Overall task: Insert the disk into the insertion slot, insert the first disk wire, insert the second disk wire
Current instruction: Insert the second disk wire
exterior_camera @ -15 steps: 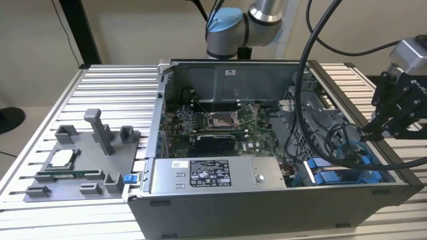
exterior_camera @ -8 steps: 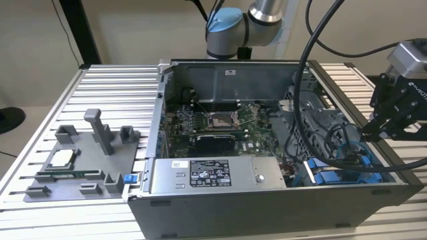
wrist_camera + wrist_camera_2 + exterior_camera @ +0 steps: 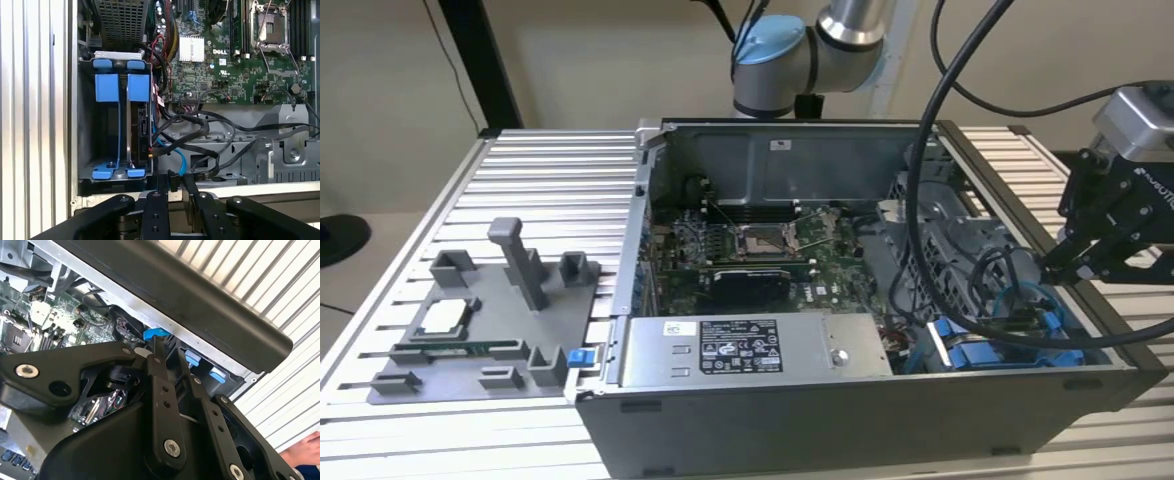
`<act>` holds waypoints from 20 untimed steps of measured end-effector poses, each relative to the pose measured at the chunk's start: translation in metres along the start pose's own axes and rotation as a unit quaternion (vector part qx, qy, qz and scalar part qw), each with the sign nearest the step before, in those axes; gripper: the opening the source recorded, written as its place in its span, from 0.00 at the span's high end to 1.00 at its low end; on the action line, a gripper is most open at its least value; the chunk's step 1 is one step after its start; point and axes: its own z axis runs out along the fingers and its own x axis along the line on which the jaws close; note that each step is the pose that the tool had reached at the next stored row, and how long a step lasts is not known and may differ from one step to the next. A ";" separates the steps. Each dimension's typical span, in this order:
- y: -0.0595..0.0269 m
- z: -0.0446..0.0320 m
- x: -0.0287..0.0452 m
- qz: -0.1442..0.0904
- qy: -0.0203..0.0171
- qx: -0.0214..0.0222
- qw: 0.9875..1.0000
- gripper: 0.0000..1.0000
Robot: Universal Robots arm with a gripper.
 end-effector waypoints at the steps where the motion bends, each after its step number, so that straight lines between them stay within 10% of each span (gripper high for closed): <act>1: 0.0000 0.0005 0.0001 0.000 0.000 0.000 1.000 0.00; 20: -0.0006 0.0068 0.0013 0.000 -0.005 0.000 1.000 0.00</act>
